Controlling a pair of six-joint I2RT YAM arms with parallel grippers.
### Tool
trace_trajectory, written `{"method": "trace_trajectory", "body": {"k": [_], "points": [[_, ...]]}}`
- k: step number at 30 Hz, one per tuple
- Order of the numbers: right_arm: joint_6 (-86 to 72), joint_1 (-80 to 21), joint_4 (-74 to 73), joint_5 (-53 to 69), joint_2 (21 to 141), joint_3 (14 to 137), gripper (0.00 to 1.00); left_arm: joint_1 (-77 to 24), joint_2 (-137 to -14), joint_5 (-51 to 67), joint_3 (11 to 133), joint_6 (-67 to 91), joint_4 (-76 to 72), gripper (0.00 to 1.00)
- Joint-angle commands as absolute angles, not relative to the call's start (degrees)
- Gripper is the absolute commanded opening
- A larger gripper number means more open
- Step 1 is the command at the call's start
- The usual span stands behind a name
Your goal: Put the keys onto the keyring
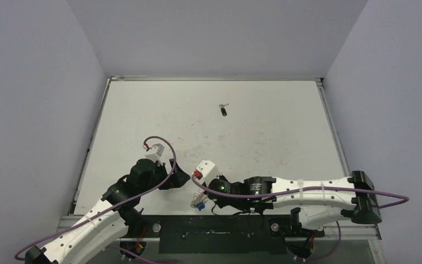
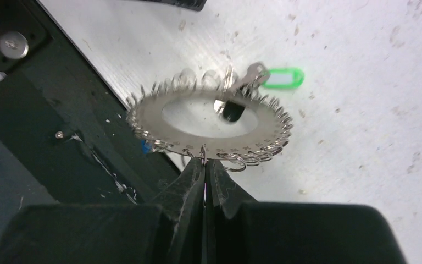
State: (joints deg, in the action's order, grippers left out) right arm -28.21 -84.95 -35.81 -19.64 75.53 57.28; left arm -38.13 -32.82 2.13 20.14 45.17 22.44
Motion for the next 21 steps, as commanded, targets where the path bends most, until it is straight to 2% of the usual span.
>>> {"method": "trace_trajectory", "body": {"k": [1, 5, 9, 18, 21], "points": [[-14.15, -79.70, -31.74, -10.70, 66.14, 56.93, 0.00, -37.95, -29.64, 2.38, 23.36, 38.77, 18.26, 0.93], [-3.41, -78.08, -26.84, -9.68, 57.51, 54.01, 0.00, -37.91, -26.04, 7.28, 22.30, 32.21, 10.79, 0.90], [3.03, -75.68, -21.54, -8.74, 51.47, 52.42, 0.00, -38.01, -23.30, 14.54, 18.29, 26.32, -3.02, 0.87], [7.19, -62.12, -19.73, 19.33, 54.29, 53.54, 0.00, -38.05, -20.57, 27.13, 13.85, 12.28, -20.13, 0.90], [8.51, -59.19, -18.40, 25.95, 55.50, 53.56, 0.00, -38.06, -20.13, 30.22, 12.95, 9.30, -23.07, 0.85]]}}
